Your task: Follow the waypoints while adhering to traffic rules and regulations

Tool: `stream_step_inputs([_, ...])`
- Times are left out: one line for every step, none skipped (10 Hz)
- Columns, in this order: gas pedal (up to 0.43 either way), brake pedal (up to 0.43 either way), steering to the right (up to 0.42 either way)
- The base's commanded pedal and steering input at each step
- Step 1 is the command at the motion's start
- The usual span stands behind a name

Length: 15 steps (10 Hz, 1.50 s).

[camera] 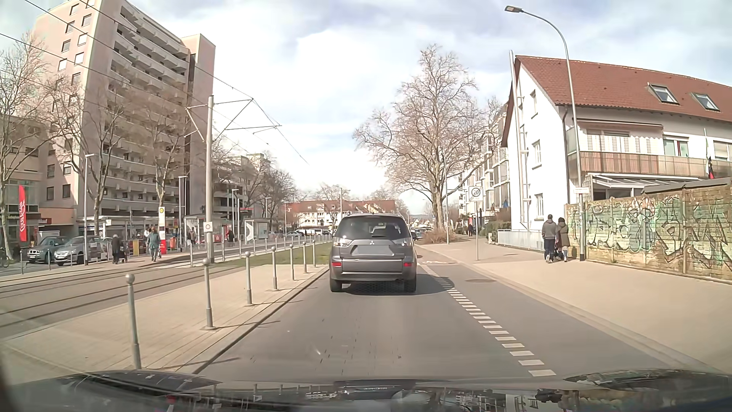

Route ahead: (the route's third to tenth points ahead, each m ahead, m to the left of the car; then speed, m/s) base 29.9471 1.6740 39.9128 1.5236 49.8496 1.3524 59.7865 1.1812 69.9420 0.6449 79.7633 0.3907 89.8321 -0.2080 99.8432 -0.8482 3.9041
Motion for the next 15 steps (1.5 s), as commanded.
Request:
stream_step_inputs([0.008, 0.000, -0.001])
stream_step_inputs([0.008, 0.000, -0.001])
stream_step_inputs([0.008, 0.000, 0.000])
stream_step_inputs([0.008, 0.000, 0.000])
stream_step_inputs([0.008, 0.000, 0.001])
stream_step_inputs([0.008, 0.000, 0.001])
stream_step_inputs([0.008, 0.000, 0.001])
stream_step_inputs([0.008, 0.000, 0.002])
stream_step_inputs([0.008, 0.000, 0.005])
stream_step_inputs([0.008, 0.000, 0.006])
stream_step_inputs([0.008, 0.000, 0.007])
stream_step_inputs([0.008, 0.000, 0.007])
stream_step_inputs([0.008, 0.000, 0.007])
stream_step_inputs([0.008, 0.000, 0.008])
stream_step_inputs([0.000, 0.000, 0.008])
